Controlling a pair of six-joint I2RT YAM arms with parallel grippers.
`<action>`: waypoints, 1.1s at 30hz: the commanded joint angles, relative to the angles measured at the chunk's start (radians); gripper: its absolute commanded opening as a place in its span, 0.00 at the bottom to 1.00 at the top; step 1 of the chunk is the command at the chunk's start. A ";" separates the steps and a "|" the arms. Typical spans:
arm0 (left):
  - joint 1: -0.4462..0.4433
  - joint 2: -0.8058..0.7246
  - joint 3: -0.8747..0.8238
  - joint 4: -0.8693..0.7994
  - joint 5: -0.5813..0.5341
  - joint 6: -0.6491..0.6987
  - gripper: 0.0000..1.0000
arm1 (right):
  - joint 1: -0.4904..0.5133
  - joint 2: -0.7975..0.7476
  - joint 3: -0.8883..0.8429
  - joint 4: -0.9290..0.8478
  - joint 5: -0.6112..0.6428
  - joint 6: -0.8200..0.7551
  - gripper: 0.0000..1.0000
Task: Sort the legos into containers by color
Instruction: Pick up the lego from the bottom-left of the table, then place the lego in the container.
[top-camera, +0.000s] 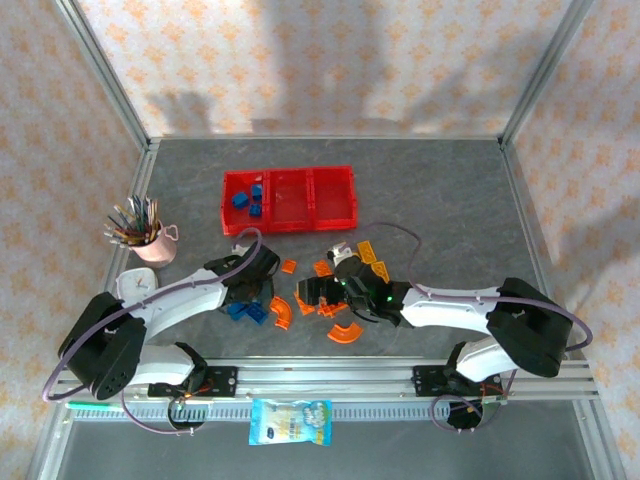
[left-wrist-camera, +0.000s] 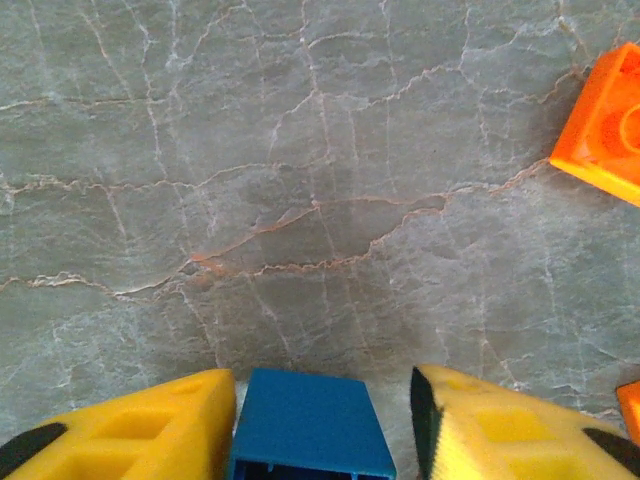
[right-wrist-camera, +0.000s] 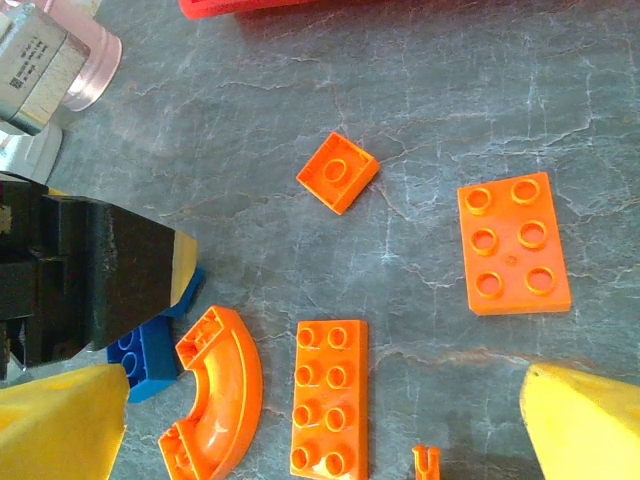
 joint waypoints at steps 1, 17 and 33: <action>-0.006 0.014 0.020 -0.021 -0.030 -0.018 0.47 | 0.005 0.000 0.006 0.007 0.036 0.005 1.00; -0.004 -0.026 0.156 -0.080 -0.125 -0.016 0.33 | -0.021 -0.055 0.070 -0.072 0.066 0.008 1.00; 0.222 0.291 0.570 -0.103 -0.170 0.122 0.31 | -0.186 -0.082 0.194 -0.186 0.017 -0.032 1.00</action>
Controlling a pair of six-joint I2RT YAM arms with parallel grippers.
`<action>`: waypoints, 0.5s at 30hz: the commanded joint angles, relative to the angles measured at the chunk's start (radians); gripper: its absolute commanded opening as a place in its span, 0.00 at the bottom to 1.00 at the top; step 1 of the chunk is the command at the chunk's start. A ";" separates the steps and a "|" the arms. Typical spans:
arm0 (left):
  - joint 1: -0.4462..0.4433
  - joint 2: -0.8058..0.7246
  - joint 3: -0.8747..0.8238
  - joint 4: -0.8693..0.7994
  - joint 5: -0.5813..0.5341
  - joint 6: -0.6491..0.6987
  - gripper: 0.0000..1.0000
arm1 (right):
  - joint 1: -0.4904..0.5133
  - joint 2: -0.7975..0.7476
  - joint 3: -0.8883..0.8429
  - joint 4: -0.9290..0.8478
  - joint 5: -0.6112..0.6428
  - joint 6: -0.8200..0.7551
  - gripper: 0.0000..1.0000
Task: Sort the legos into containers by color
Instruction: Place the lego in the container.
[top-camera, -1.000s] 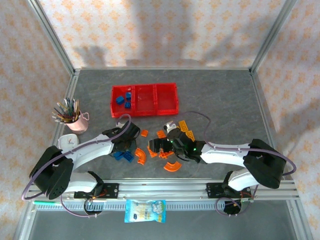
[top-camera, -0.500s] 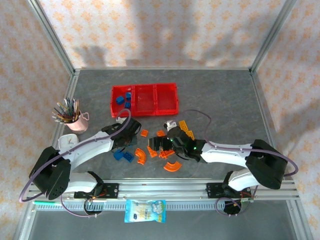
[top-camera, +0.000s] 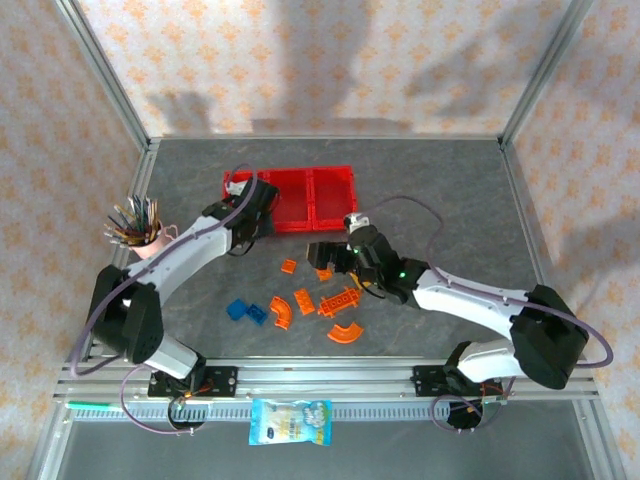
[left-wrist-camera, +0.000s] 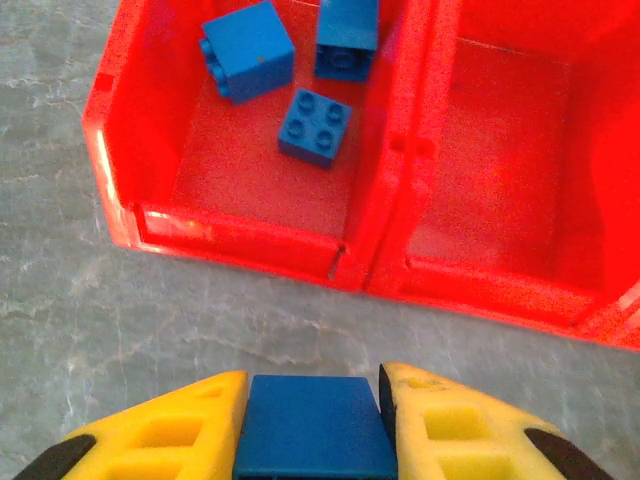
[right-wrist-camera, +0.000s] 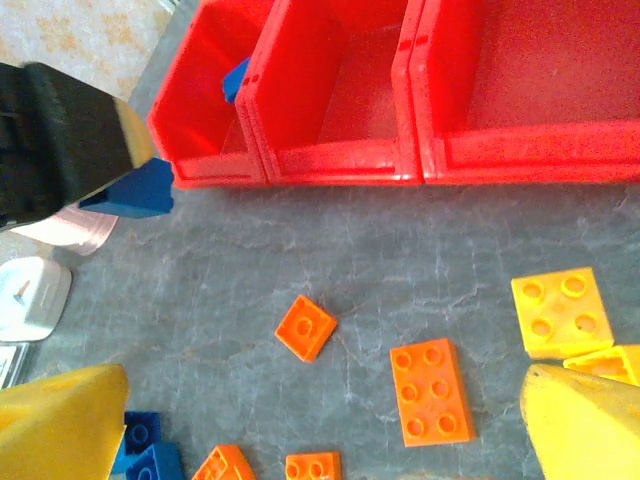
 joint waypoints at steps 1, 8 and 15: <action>0.041 0.071 0.075 -0.022 -0.044 0.063 0.31 | -0.032 0.006 0.048 -0.032 -0.015 -0.021 1.00; 0.118 0.240 0.236 -0.028 -0.064 0.092 0.31 | -0.088 0.058 0.088 -0.032 -0.078 -0.037 1.00; 0.151 0.385 0.354 -0.056 -0.083 0.112 0.32 | -0.095 0.135 0.186 -0.091 -0.086 -0.093 1.00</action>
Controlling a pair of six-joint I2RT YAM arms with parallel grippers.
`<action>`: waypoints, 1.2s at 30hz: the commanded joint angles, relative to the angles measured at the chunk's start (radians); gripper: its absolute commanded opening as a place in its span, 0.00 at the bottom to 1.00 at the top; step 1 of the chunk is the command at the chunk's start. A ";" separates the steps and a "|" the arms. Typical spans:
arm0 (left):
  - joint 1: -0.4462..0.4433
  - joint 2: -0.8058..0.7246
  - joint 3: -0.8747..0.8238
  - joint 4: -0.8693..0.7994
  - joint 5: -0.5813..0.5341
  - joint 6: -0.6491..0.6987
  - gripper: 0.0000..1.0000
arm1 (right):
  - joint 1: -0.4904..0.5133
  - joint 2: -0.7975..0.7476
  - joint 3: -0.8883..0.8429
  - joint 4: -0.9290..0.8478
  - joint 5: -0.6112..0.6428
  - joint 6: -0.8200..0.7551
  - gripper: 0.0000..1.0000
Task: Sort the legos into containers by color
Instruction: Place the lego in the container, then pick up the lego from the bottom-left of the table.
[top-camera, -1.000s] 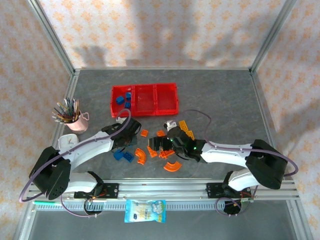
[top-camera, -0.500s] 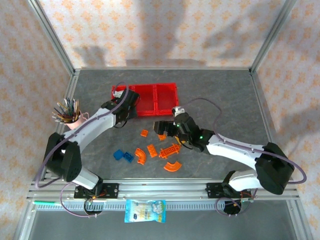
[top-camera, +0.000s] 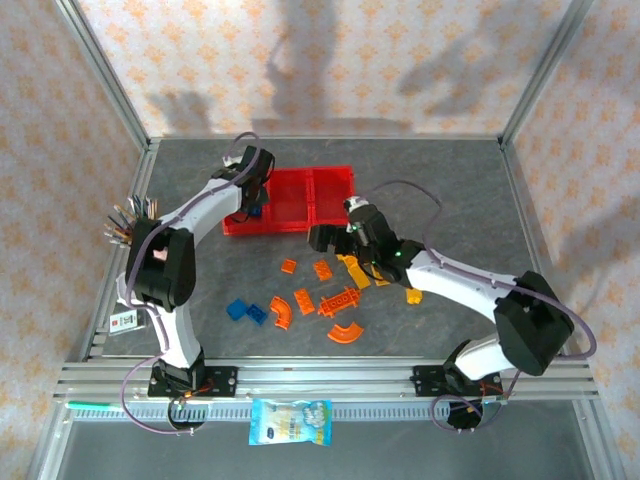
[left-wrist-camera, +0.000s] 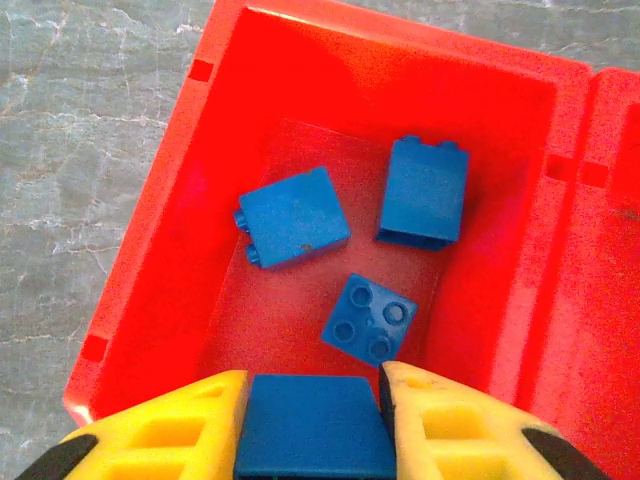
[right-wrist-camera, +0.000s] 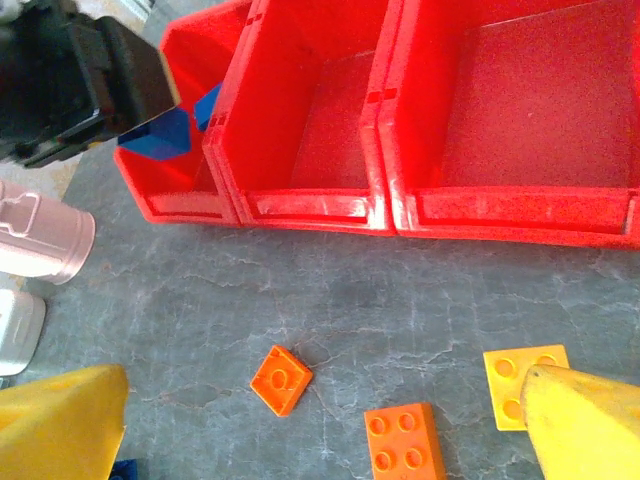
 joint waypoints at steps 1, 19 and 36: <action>0.008 0.058 0.061 -0.060 -0.049 0.030 0.34 | -0.007 0.021 0.062 -0.037 -0.013 -0.047 1.00; 0.015 -0.015 0.100 -0.158 -0.043 -0.043 0.50 | -0.018 0.019 0.119 -0.094 -0.041 -0.130 1.00; -0.179 -0.507 -0.403 -0.167 0.037 -0.387 0.53 | 0.002 0.002 -0.068 -0.029 -0.236 -0.123 1.00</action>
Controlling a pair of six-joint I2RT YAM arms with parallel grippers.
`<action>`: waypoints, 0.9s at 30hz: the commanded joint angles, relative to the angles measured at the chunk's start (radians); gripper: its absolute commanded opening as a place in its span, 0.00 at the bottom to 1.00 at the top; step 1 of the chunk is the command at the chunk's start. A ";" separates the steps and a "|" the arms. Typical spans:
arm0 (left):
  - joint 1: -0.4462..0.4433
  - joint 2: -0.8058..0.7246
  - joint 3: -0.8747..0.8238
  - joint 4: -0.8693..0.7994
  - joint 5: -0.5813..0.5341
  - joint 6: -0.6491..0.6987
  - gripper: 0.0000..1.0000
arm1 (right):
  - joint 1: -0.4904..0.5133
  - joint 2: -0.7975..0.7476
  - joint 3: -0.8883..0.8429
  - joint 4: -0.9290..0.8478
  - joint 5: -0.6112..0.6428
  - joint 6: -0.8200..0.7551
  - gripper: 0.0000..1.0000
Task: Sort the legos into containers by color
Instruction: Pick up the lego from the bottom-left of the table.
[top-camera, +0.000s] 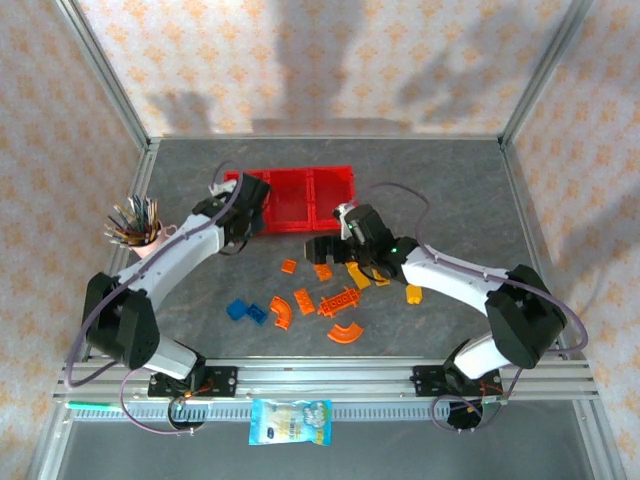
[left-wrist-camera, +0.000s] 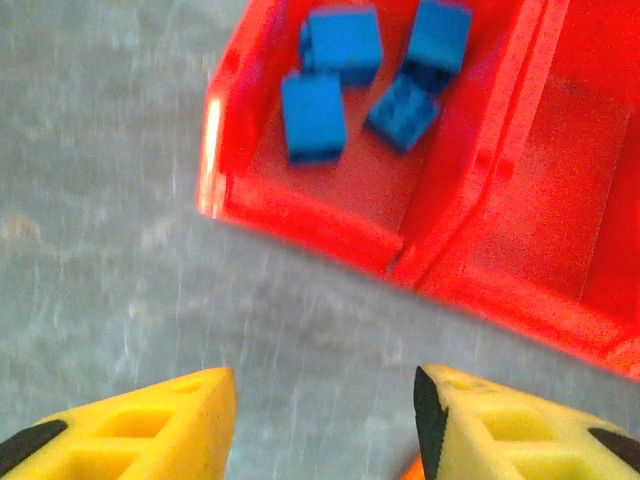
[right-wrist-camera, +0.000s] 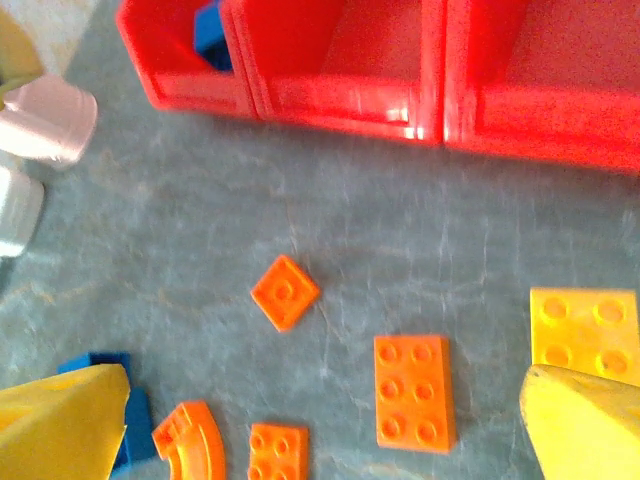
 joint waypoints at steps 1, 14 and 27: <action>-0.044 -0.088 -0.108 -0.033 0.034 -0.146 0.53 | 0.021 -0.045 -0.070 0.053 -0.059 -0.013 1.00; -0.119 -0.359 -0.423 -0.077 0.085 -0.339 0.65 | 0.164 -0.092 -0.216 0.241 0.039 0.029 1.00; -0.124 -0.404 -0.609 0.005 0.169 -0.351 0.75 | 0.199 -0.016 -0.147 0.205 0.135 0.101 1.00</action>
